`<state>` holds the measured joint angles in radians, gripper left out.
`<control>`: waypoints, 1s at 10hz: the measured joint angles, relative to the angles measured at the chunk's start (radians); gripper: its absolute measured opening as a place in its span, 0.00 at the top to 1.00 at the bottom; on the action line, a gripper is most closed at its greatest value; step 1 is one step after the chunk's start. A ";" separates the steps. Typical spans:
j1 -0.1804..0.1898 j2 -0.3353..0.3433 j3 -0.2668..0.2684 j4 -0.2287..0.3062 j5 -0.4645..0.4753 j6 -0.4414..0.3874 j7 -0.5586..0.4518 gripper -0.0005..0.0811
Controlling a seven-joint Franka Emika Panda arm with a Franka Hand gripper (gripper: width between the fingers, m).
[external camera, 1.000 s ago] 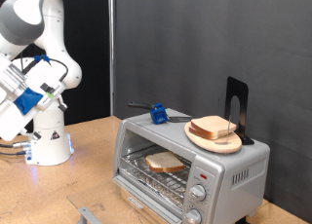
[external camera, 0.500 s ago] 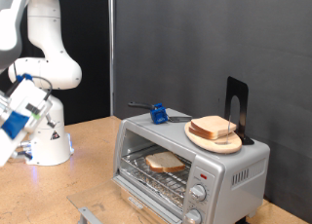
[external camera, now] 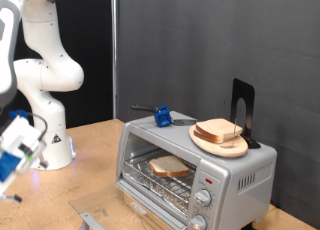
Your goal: Make a piece of toast with the oven
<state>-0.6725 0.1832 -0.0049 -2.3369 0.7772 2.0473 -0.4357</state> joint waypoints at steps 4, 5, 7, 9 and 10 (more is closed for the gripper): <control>0.039 0.120 0.055 -0.005 -0.013 0.043 -0.017 0.00; 0.044 0.141 0.069 0.000 -0.014 0.022 -0.022 0.00; 0.055 0.167 0.101 0.000 -0.011 0.022 -0.028 0.00; 0.067 0.179 0.128 -0.001 0.000 0.030 -0.027 0.00; 0.074 0.184 0.141 -0.001 0.013 0.031 -0.023 0.00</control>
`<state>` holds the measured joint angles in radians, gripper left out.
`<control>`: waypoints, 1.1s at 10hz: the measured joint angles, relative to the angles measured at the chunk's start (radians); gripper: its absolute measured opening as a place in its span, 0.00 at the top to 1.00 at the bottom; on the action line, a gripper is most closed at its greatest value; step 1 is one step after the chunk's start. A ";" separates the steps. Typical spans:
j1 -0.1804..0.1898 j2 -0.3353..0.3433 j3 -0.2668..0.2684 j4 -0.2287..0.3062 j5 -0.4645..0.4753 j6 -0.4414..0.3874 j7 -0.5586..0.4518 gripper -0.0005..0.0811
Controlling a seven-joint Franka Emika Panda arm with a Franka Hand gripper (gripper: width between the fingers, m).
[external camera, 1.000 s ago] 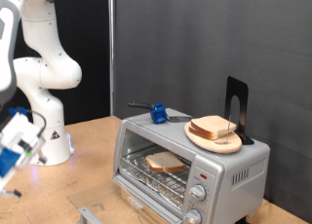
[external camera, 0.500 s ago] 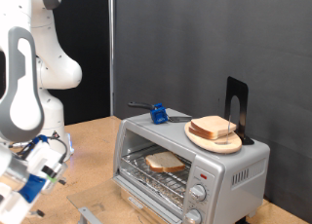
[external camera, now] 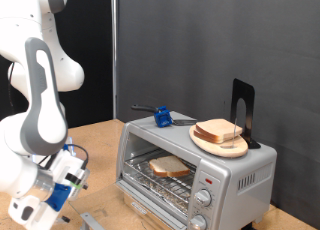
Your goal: Make a piece of toast with the oven
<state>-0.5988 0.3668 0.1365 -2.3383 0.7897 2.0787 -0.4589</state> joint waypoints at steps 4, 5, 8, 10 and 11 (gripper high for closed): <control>0.017 -0.008 0.035 -0.007 0.033 0.010 0.000 0.00; 0.013 -0.022 0.034 -0.010 0.033 -0.005 -0.009 0.00; -0.012 -0.104 0.033 -0.026 0.043 -0.134 -0.034 0.00; -0.021 -0.168 0.033 -0.045 0.085 -0.177 -0.033 0.00; -0.021 -0.201 0.035 -0.063 0.109 -0.180 -0.031 0.00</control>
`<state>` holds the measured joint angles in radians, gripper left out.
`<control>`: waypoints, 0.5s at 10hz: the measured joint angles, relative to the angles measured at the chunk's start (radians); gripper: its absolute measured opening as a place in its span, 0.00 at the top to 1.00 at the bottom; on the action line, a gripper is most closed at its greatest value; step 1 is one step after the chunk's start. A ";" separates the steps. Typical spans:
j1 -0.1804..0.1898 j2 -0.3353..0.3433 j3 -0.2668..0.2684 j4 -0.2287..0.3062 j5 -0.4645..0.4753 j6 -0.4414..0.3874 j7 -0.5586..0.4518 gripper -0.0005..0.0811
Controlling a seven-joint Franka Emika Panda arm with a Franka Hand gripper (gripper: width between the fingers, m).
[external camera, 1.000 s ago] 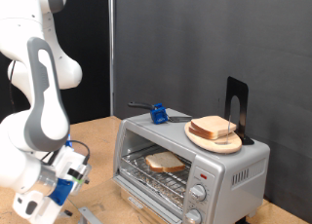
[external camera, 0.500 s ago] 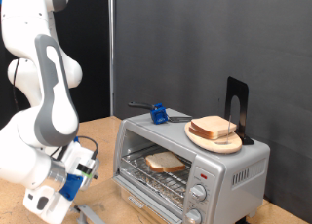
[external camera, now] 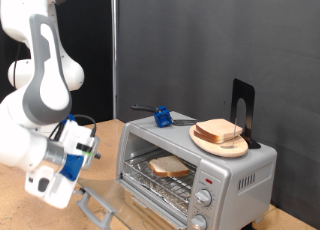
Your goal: Make a piece of toast with the oven
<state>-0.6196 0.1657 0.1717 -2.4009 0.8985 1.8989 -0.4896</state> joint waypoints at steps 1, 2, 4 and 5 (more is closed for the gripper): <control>0.002 -0.031 0.006 -0.016 0.032 0.016 0.004 0.00; 0.008 -0.062 0.018 -0.042 0.060 0.057 0.020 0.00; 0.027 -0.117 0.048 -0.086 0.105 0.130 0.066 0.00; 0.036 -0.136 0.064 -0.097 0.126 0.134 0.077 0.00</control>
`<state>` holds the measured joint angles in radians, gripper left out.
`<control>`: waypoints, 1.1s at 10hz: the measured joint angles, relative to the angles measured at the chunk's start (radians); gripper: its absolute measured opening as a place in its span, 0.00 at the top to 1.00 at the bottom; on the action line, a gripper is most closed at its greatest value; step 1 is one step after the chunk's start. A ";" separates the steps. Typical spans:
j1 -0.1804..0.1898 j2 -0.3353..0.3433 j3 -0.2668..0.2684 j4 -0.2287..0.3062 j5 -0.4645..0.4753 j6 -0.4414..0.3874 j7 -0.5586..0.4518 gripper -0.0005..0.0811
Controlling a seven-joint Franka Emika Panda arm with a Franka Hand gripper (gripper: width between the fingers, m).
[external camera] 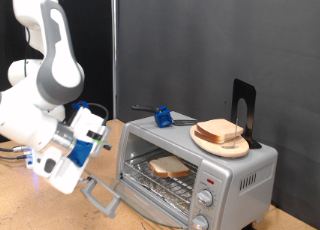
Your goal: Make a piece of toast with the oven
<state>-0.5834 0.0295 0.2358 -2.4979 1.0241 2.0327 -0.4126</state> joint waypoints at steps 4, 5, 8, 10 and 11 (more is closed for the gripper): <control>0.016 -0.079 0.045 -0.031 -0.017 0.020 0.063 0.00; 0.019 -0.096 0.057 -0.038 -0.027 0.029 0.075 0.00; 0.026 -0.144 0.087 -0.063 -0.040 0.060 0.082 0.00; 0.034 -0.170 0.101 -0.079 -0.033 0.083 0.082 0.00; 0.037 -0.182 0.109 -0.087 -0.029 0.098 0.085 0.00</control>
<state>-0.5461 -0.1523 0.3453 -2.5851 0.9953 2.1311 -0.3274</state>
